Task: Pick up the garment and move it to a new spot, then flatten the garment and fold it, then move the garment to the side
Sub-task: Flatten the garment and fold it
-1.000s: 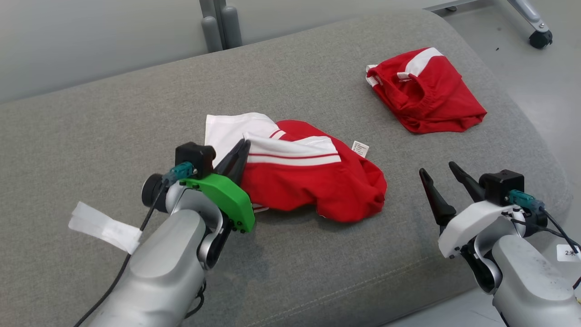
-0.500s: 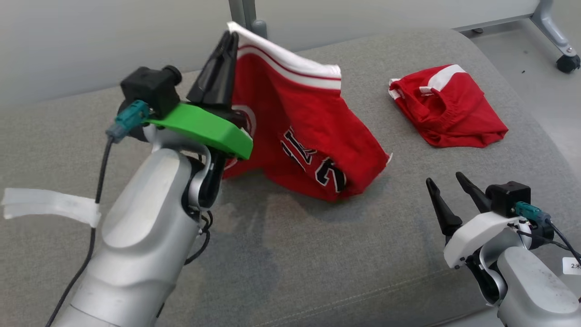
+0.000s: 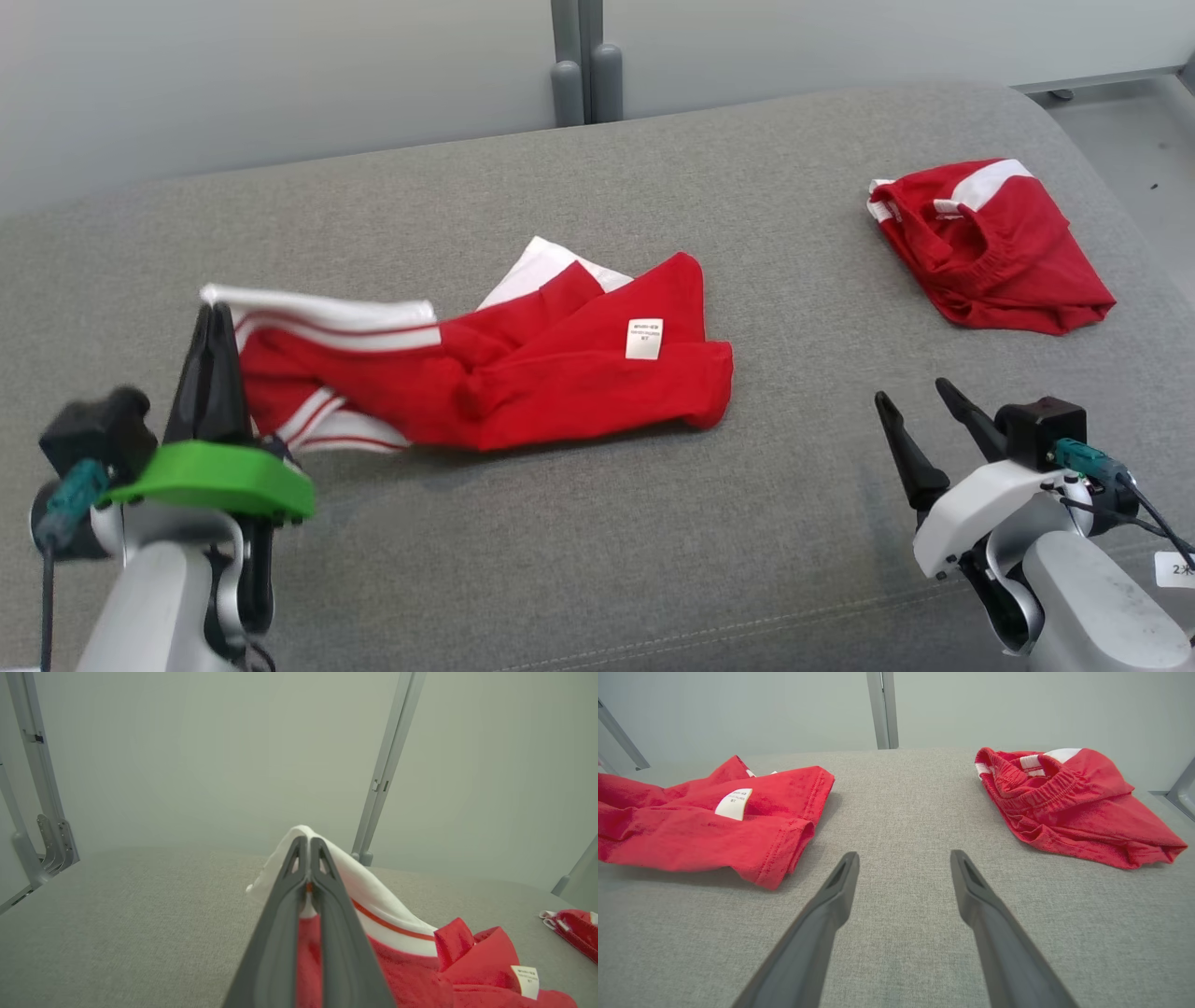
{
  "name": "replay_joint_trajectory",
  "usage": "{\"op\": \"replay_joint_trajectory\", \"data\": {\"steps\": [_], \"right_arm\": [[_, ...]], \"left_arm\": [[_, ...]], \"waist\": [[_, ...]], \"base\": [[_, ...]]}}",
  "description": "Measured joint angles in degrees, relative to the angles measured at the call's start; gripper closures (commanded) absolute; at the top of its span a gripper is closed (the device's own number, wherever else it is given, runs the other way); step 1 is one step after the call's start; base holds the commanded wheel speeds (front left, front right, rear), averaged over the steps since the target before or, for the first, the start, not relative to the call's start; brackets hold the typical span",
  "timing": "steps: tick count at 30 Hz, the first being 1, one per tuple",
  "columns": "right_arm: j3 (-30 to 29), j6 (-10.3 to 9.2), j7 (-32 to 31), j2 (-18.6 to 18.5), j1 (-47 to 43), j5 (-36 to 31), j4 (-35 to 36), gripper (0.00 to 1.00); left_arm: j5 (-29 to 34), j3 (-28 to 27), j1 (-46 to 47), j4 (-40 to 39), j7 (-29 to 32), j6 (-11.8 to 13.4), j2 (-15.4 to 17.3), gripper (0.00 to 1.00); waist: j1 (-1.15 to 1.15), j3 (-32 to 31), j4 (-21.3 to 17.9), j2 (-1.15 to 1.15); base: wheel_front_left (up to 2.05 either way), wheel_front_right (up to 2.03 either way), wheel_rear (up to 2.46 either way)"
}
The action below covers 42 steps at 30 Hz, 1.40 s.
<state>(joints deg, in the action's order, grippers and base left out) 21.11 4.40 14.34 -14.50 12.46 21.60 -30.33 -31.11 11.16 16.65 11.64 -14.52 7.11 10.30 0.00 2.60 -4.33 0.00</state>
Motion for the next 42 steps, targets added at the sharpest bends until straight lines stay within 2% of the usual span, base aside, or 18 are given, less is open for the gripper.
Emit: {"op": "replay_joint_trajectory", "data": {"steps": [4, 8, 9, 10, 11, 12, 16, 29, 35, 42], "right_arm": [[1.3, 0.25, 0.0, 0.1, -0.7, -0.5, -0.5, 0.0], [3.3, 0.69, 0.0, 0.4, -0.6, -1.1, -1.3, 0.0], [3.7, 1.1, 0.0, 0.7, -0.6, -1.1, -1.6, 0.0], [4.1, 1.16, 0.0, 0.9, -0.4, -1.1, -1.9, 0.0], [4.5, 1.29, -0.1, 1.3, 0.0, -1.1, -2.2, 0.0], [4.8, 1.64, -0.4, 1.7, 0.4, -1.1, -2.5, 0.0], [4.6, 1.82, -1.4, 3.2, 3.0, 0.5, -3.9, 0.0], [1.2, 2.15, -5.7, 2.6, 9.7, 5.7, -9.6, 0.0], [2.4, 2.63, -6.6, 2.5, 12.4, 6.1, -11.4, 0.0], [4.4, 2.66, -5.7, 3.5, 13.2, 6.0, -11.9, 0.0]], "left_arm": [[0.6, -2.4, -8.3, 1.4, 0.0, 0.0, -0.4, 1.0], [0.5, -4.3, -11.5, 2.5, 0.0, 0.0, -1.4, 1.0], [0.2, -4.0, -12.0, 3.1, 0.0, 0.0, -2.1, 0.85], [0.0, -3.5, -12.5, 3.7, 0.0, 0.0, -2.8, 0.63], [0.0, -3.2, -13.2, 4.1, 0.0, 0.0, -3.5, 0.63], [0.0, -2.9, -13.7, 4.5, 0.0, 0.0, -4.0, 0.0], [-0.4, -1.8, -14.4, 5.0, 0.0, 0.0, -4.6, 0.0], [0.7, -1.4, -14.3, -0.6, 0.0, 0.0, -5.4, 0.0], [1.1, -2.1, -14.2, -3.4, 0.0, -0.1, -5.8, 0.0], [1.6, -3.2, -14.2, -5.1, 0.0, -0.1, -6.0, 0.0]], "waist": [[0.0, -0.2, 1.3, 0.0], [0.0, -0.4, 2.6, 0.0], [0.0, -0.5, 2.9, 0.0], [0.0, -0.5, 3.2, 0.0], [0.0, -0.5, 3.6, 0.0], [0.0, -0.5, 3.9, 0.0], [0.0, -0.3, 5.2, 0.0], [0.0, 3.1, 11.3, 0.0], [0.0, 6.1, 14.3, 0.0], [0.0, 7.7, 14.6, 0.0]], "base": [[0.0, 0.0, 0.0], [0.0, 0.0, 0.0], [0.0, 0.0, 0.0], [0.0, 0.0, 0.0], [0.0, 0.0, 0.0], [0.0, 0.0, 0.0], [0.0, 0.0, 0.0], [0.0, 0.0, 0.0], [0.0, 0.0, 0.0], [0.0, 0.0, 0.0]]}}
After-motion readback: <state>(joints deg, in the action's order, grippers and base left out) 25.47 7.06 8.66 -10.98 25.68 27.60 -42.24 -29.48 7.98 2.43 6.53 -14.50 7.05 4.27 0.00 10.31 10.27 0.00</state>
